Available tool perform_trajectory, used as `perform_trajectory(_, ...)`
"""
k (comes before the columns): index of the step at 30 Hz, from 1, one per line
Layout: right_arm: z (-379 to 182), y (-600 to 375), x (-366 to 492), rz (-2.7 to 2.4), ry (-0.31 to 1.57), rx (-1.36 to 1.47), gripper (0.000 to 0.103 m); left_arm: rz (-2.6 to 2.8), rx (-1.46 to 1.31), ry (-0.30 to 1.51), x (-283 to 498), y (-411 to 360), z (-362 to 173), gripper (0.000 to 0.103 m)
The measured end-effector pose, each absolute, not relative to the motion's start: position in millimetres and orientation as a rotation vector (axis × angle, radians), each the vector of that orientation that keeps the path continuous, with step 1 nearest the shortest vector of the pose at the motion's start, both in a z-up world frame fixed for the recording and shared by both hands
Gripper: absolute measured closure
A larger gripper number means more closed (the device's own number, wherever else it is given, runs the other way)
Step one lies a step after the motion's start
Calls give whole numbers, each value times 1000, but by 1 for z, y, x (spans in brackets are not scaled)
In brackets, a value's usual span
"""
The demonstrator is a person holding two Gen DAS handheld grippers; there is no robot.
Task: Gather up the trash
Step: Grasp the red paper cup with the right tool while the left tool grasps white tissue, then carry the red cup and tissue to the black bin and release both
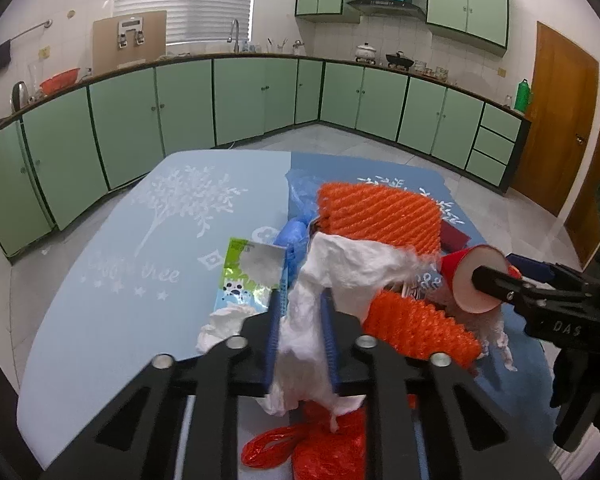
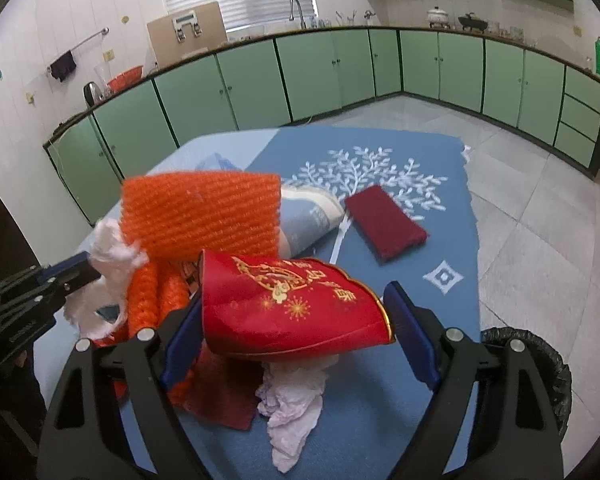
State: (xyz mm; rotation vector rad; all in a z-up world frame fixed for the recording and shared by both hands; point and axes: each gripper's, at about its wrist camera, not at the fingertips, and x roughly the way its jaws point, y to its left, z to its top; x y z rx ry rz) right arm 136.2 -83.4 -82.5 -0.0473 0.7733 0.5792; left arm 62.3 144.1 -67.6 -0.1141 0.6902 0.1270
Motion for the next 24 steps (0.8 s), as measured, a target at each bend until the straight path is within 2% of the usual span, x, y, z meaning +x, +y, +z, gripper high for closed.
perform_trajectory(4, -72, -89, 133, 582, 746, -36, 21, 118, -101, 673, 59, 141, -62, 94)
perform_trajectory(7, -65, -93, 126, 584, 725, -31, 21, 107, -97, 673, 58, 140, -61, 95)
perform_trajectory(10, -62, -96, 121, 577, 716, -32, 21, 107, -94, 683, 59, 138, -63, 86)
perform_trajectory(12, -63, -99, 119, 570, 717, -30, 21, 110, -84, 686, 61, 135, -65, 59)
perform_trajectory(13, -63, -100, 119, 567, 719, -29, 21, 114, -76, 685, 62, 134, -66, 54)
perform_trajectory(15, -66, -102, 118, 561, 726, -26, 21, 113, -67, 693, 65, 132, -70, 54)
perform_trajectory(16, -66, -102, 117, 559, 727, -26, 21, 106, -70, 699, 67, 131, -72, 55)
perform_trajectory(17, -67, -102, 117, 557, 729, -27, 21, 102, -70, 702, 69, 131, -73, 61)
perform_trajectory(18, -67, -102, 116, 555, 730, -25, 21, 98, -69, 707, 71, 130, -74, 81)
perform_trajectory(20, -65, -102, 115, 555, 727, -23, 21, 87, -85, 718, 75, 131, -75, 94)
perform_trajectory(24, -56, -103, 108, 553, 703, -32, 21, 90, -93, 666, 66, 132, -62, 98)
